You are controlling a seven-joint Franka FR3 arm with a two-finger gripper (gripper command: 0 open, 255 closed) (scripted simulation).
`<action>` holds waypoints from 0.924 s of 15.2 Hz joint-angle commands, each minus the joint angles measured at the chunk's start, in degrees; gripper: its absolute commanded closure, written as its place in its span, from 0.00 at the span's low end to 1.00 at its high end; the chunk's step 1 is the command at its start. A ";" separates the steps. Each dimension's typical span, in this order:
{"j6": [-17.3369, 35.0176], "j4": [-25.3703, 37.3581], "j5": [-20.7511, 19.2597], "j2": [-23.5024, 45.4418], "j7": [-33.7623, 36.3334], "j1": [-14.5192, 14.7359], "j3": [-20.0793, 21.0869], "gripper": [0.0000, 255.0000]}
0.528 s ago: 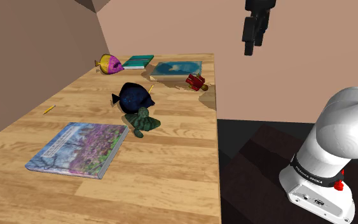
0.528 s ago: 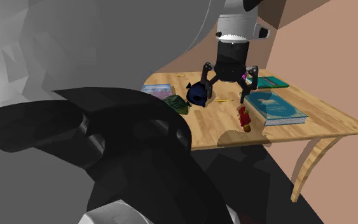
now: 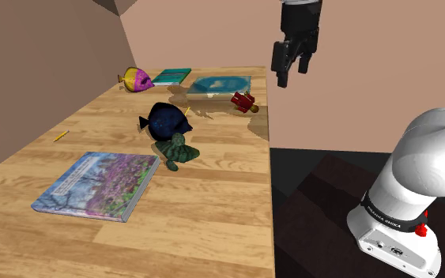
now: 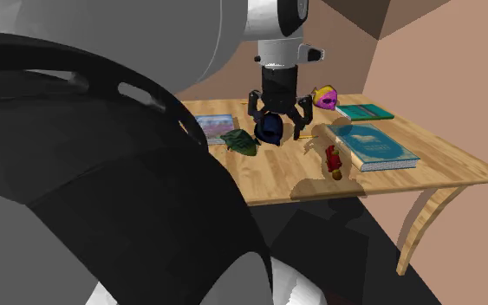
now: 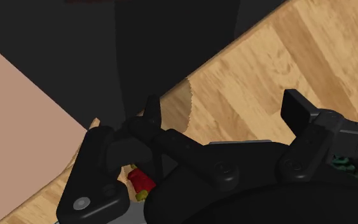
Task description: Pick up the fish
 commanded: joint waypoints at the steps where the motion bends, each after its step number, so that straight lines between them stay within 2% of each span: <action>1: 2.79 0.01 1.31 1.67 5.39 -0.60 3.39 0.00; 8: 11.41 3.04 3.16 9.97 24.13 -4.01 16.03 0.00; 11: 14.65 6.04 1.90 15.21 32.67 -6.53 21.76 0.00; 14: 17.25 10.03 -1.12 21.51 41.85 -9.72 27.84 0.00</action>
